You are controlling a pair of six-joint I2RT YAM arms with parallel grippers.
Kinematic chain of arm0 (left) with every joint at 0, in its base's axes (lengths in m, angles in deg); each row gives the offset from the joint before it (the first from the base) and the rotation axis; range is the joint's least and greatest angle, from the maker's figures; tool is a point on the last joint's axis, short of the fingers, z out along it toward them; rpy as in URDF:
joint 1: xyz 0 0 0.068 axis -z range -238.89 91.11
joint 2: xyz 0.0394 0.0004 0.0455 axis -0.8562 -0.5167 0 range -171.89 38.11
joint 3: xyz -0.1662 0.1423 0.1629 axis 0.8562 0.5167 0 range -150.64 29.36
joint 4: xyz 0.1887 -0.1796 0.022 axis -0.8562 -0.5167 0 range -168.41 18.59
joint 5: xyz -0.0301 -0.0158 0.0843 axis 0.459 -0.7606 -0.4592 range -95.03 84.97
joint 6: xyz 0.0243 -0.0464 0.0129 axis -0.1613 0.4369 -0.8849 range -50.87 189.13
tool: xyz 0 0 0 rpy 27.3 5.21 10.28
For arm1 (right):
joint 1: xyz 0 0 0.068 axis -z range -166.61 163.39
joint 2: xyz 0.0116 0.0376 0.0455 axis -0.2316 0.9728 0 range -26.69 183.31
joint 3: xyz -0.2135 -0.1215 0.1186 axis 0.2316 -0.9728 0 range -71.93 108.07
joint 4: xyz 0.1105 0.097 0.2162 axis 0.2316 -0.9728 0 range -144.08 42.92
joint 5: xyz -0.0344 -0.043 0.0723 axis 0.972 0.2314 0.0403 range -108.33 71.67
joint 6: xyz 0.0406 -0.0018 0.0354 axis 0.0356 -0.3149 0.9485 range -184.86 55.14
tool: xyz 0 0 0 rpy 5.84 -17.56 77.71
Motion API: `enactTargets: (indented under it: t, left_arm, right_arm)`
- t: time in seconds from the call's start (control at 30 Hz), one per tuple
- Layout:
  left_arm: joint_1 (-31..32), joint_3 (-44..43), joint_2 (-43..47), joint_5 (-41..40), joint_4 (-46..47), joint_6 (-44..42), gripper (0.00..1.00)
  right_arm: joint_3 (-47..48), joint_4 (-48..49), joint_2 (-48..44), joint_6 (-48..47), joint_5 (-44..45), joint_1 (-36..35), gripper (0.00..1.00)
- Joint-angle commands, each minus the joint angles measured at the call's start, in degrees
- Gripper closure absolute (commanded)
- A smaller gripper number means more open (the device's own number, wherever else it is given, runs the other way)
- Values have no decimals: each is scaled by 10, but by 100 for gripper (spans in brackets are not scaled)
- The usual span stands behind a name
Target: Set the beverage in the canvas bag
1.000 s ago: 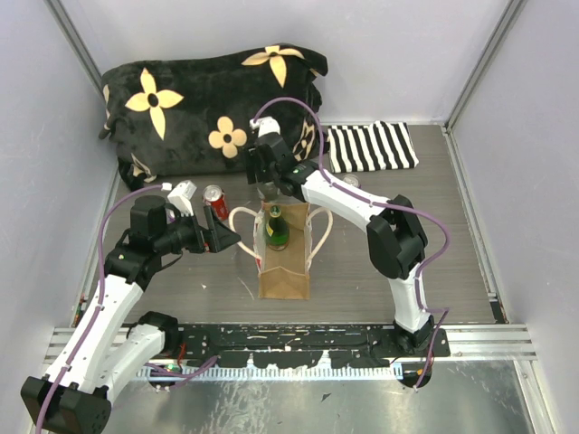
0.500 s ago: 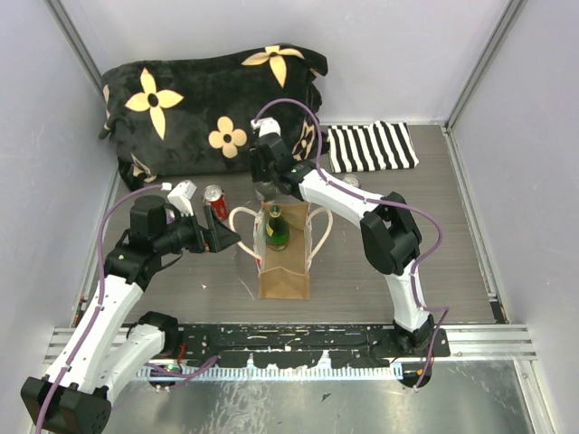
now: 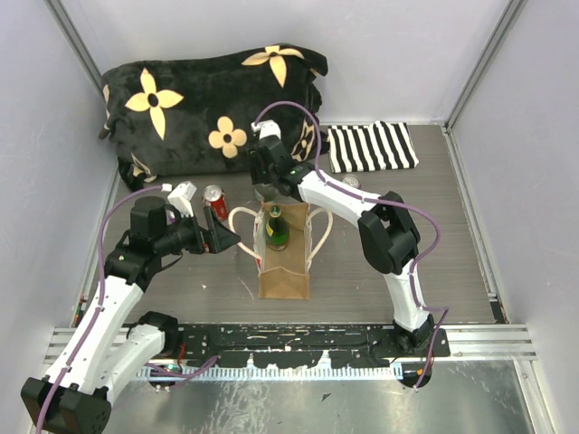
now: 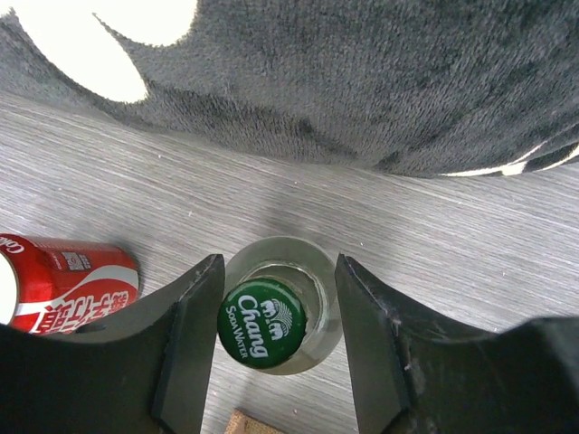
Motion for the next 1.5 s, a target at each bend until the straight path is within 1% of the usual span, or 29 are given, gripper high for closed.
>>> enactTargets:
  t: [0.0,0.1,0.13,0.23,0.27,0.3,0.43,0.77,1.03,1.47]
  left_arm:
    - [-2,7,6,5,14,-2,2]
    - [-3,6,5,5,14,-2,2]
    - [-3,6,4,5,14,-2,2]
    - [-2,5,3,5,15,-2,2]
    - [-2,5,2,5,16,-2,2]
    - [-2,5,2,5,16,-1,2]
    - [-2,6,2,6,16,-2,2]
    - [-2,7,-1,5,24,1,2]
    - [-2,9,-3,5,29,1,2]
    - [-2,9,-19,9,46,4,2]
  right_arm:
    - [-10,-1,5,8,5,0,42]
    - [-17,6,2,7,11,0,47]
    - [-19,8,1,6,11,0,53]
    - [-24,14,-2,2,12,0,88]
    - [-25,15,-5,1,16,0,97]
    - [-26,18,-9,0,19,0,99]
    - [-26,33,-25,-9,30,-1,99]
    - [15,44,-48,-41,56,0,99]
    - [16,64,-76,-65,75,0,99]
    - [18,65,-143,-101,98,0,99]
